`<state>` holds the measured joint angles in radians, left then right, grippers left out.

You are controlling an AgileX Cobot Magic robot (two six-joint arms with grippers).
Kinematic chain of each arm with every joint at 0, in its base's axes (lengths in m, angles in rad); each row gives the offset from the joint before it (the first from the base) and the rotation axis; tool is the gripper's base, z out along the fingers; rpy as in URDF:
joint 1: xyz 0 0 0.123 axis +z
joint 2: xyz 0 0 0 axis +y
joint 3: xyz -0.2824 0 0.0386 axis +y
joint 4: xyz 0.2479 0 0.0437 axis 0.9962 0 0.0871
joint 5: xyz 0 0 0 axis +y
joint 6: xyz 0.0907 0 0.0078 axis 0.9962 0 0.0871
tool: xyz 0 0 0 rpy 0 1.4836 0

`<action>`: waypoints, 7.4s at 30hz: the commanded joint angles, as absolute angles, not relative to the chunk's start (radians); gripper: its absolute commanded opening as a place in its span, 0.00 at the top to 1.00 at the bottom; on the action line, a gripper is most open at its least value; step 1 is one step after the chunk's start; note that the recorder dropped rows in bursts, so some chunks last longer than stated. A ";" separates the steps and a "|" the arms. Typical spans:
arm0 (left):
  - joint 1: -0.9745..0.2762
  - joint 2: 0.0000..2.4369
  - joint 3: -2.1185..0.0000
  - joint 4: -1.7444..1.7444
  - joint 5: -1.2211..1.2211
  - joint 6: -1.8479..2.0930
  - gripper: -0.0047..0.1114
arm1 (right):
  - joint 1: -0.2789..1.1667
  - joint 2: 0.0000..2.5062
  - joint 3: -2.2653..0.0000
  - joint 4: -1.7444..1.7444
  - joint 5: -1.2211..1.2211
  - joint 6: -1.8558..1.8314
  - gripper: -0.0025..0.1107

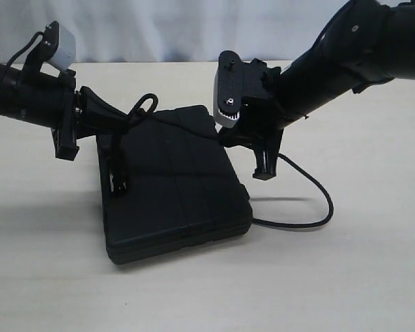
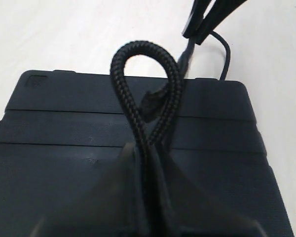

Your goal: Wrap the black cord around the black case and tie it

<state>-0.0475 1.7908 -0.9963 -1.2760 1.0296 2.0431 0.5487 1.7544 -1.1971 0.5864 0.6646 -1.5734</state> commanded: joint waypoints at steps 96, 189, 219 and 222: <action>-0.023 1.747 -1.003 -1.411 1.080 1.988 0.52 | 0.596 1.841 -1.197 1.094 0.546 -1.922 0.94; -0.237 1.355 -1.399 -1.530 0.591 1.750 0.96 | 0.433 1.579 -1.193 0.623 0.661 -0.986 0.26; -0.385 1.368 -1.399 -1.336 0.621 1.612 0.90 | 0.433 1.579 -1.193 0.722 0.678 -1.038 0.26; -0.385 1.370 -1.399 -1.239 0.644 1.506 0.81 | 0.433 1.579 -1.193 0.722 0.678 -1.038 0.26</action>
